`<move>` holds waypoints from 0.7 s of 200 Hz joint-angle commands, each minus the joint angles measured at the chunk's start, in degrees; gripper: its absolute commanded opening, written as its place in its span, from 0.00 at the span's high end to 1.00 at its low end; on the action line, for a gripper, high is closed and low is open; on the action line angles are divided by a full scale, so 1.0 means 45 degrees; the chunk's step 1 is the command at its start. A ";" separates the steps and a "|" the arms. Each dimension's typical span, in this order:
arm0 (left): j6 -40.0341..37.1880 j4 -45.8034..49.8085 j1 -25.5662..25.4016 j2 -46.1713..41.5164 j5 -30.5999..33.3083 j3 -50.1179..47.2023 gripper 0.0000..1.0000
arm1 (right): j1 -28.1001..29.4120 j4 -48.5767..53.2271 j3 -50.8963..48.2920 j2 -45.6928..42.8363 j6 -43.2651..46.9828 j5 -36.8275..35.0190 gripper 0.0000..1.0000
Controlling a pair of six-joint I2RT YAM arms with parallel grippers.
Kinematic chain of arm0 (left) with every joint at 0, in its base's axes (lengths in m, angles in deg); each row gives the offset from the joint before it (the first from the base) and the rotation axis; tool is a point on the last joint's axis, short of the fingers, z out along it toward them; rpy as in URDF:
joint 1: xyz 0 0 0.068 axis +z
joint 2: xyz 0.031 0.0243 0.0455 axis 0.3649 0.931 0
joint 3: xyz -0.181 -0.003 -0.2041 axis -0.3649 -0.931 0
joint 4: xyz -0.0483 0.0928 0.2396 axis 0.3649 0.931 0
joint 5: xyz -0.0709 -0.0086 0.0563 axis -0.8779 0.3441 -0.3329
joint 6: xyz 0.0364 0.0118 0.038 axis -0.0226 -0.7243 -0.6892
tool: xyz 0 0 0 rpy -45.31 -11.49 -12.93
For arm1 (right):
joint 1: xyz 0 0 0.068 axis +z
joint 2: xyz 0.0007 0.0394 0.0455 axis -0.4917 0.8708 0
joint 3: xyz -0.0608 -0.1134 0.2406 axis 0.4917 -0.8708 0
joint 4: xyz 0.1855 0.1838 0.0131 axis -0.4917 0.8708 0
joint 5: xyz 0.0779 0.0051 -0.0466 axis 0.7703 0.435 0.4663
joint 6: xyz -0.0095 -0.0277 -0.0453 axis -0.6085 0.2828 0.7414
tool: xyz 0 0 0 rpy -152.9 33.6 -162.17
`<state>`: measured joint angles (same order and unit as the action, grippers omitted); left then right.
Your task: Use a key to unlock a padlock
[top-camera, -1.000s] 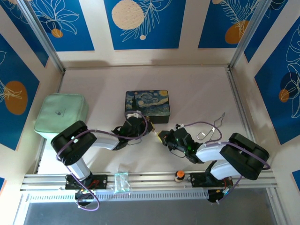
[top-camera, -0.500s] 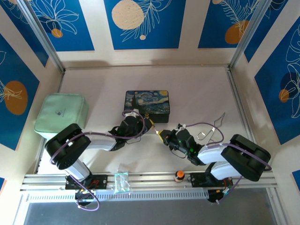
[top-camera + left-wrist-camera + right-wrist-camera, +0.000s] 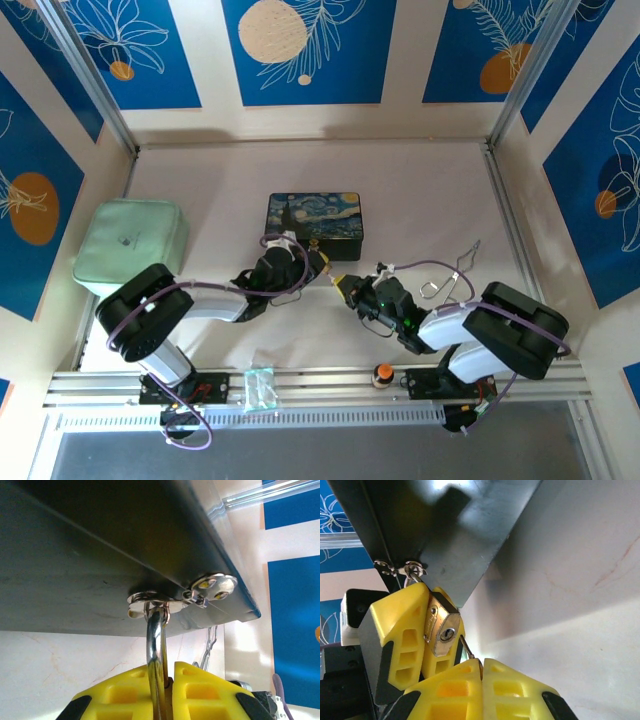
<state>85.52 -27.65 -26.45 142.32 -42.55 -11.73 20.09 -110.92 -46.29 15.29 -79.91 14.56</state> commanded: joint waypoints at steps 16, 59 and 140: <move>0.0217 -0.1300 0.0049 -0.0090 -0.0083 -0.0213 1.00 | 0.0061 -0.1256 0.0021 -0.0333 0.1232 -0.0739 1.00; -0.0041 -0.0974 0.0048 -0.0216 0.0101 -0.0038 1.00 | 0.0308 0.1338 -0.0115 -0.1621 0.0282 -0.1570 1.00; 0.0201 -0.1340 0.0037 -0.0154 0.0086 -0.0024 1.00 | 0.0346 0.2699 -0.0082 -0.3076 0.0824 -0.1889 1.00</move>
<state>86.35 -29.51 -26.45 142.32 -42.38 -12.38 21.22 -100.87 -47.25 2.68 -77.33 8.92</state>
